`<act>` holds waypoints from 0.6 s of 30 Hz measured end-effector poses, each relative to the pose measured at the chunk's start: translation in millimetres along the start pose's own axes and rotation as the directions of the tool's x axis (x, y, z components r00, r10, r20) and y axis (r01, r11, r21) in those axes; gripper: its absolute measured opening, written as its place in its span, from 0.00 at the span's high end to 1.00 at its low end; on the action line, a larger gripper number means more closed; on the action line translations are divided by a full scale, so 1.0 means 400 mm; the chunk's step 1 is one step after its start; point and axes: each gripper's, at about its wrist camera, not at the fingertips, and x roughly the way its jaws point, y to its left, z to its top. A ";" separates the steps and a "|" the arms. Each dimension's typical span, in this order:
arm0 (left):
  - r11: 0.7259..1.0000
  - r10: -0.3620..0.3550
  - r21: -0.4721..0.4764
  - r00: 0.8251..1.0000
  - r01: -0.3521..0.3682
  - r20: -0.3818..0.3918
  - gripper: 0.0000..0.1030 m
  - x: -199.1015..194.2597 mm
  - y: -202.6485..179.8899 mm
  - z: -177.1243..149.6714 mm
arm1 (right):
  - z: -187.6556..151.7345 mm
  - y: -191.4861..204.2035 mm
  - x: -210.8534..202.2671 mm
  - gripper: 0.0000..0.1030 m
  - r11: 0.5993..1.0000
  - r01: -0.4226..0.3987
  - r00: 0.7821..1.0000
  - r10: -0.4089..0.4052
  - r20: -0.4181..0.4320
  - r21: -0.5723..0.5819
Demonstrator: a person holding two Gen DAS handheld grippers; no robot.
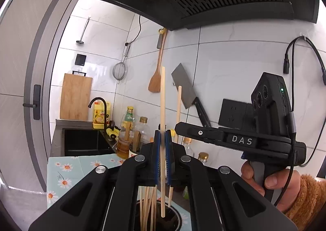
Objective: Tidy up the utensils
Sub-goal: 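Open the right tool, then the left tool, releasing chopsticks into the holder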
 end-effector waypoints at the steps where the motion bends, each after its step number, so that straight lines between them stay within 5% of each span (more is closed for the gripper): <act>1: 1.000 0.001 -0.003 1.000 -0.001 -0.001 0.96 0.001 0.005 -0.007 | -0.012 -0.002 0.008 0.95 1.000 0.009 1.000 -0.009 -0.003 -0.008; 8: 1.000 0.005 -0.008 1.000 -0.006 -0.026 0.96 0.007 0.027 -0.043 | -0.070 -0.030 0.036 0.94 0.999 0.035 0.999 -0.035 -0.031 0.002; 10: 1.000 -0.001 -0.016 0.998 0.000 -0.059 0.95 0.016 0.031 -0.050 | -0.078 -0.033 0.036 0.84 0.999 0.038 0.999 -0.038 -0.034 0.000; 18: 0.999 0.023 -0.038 0.996 -0.026 -0.082 0.94 0.020 0.041 -0.063 | -0.081 -0.023 0.024 0.75 1.000 0.029 0.999 -0.029 -0.036 0.007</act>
